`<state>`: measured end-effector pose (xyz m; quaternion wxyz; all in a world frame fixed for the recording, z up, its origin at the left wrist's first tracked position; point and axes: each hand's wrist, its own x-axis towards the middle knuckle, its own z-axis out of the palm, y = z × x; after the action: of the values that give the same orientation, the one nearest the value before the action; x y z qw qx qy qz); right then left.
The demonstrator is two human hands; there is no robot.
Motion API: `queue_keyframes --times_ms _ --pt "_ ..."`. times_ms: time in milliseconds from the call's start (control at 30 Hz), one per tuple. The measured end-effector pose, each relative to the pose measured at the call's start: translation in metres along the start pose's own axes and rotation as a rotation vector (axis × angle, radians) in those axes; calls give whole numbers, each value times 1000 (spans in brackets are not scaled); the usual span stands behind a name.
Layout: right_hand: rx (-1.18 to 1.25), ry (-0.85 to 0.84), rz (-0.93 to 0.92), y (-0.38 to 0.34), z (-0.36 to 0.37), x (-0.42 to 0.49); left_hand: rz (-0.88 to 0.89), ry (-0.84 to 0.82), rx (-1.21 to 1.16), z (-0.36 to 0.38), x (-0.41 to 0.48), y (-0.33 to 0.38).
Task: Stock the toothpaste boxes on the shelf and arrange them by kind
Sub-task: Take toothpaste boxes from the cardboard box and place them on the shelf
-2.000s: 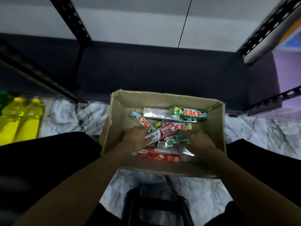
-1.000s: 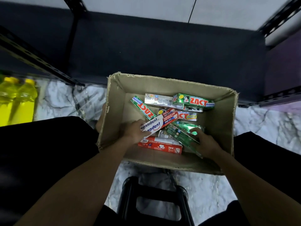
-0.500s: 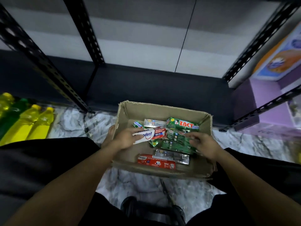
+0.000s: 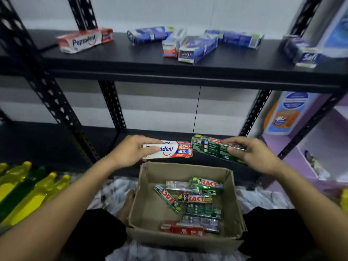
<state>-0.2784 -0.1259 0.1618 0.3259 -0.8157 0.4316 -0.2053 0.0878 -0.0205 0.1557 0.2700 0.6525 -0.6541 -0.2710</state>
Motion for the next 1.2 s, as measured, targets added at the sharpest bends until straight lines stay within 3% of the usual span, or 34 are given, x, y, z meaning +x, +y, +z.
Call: queue_keyframes --times_ms 300,567,700,867,1067,1200 --pt "-5 236 -124 -86 -129 -34 276 195 76 -64 -8 117" --pt "62 482 -95 -95 -216 -40 400 358 22 -78 11 194" --pt "-141 725 46 -73 -238 -18 459 470 114 -62 47 225" --pt "-649 1038 197 -45 -235 16 521 545 256 -29 108 257" --pt "-793 882 377 -21 -229 50 433 542 361 3 168 265" --pt "-631 800 409 -9 -235 73 326 525 373 16 199 257"
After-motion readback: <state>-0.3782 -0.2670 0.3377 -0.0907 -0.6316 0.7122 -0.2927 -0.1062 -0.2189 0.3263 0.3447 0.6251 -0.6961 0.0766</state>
